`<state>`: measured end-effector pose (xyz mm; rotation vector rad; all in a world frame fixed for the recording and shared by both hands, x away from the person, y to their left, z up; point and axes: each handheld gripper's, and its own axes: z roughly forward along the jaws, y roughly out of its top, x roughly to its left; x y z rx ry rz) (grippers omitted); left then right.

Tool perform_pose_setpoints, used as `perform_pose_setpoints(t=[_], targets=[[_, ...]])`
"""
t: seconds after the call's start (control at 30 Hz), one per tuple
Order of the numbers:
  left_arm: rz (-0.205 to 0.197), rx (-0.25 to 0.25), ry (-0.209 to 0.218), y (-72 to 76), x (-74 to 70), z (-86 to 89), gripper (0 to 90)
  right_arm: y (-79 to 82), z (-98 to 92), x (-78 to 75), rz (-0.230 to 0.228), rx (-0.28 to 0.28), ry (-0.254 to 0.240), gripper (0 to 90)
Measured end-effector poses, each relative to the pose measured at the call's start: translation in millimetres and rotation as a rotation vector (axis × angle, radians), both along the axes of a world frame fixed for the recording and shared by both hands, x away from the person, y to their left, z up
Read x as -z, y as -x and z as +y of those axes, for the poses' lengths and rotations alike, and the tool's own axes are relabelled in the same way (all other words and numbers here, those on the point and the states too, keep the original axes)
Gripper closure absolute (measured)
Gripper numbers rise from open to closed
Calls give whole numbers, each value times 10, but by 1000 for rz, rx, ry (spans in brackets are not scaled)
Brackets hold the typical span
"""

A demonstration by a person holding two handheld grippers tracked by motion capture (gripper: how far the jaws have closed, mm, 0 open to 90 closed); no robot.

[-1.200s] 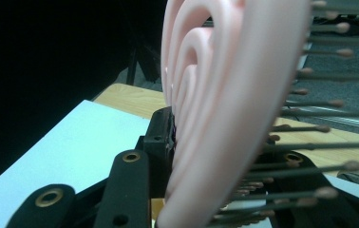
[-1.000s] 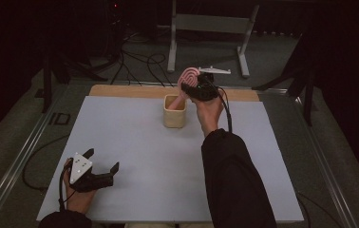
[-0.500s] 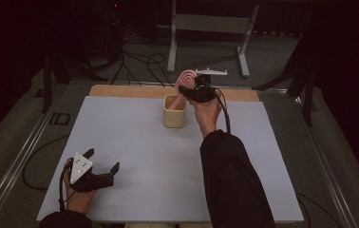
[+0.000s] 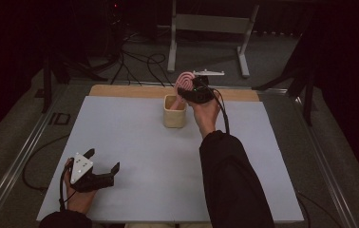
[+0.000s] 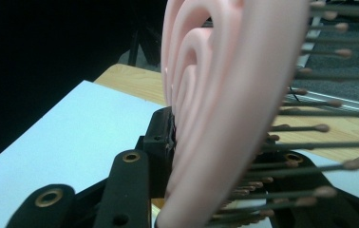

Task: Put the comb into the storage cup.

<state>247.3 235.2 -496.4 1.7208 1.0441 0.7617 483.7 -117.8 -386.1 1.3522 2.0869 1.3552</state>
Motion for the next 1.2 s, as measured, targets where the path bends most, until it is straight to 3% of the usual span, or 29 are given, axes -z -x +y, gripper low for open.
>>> perform_pose_setpoints(t=[1.2], targets=[[1, 4, -1, 1, -1, -4, 0, -81, 83, 192, 60, -12, 36, 633]])
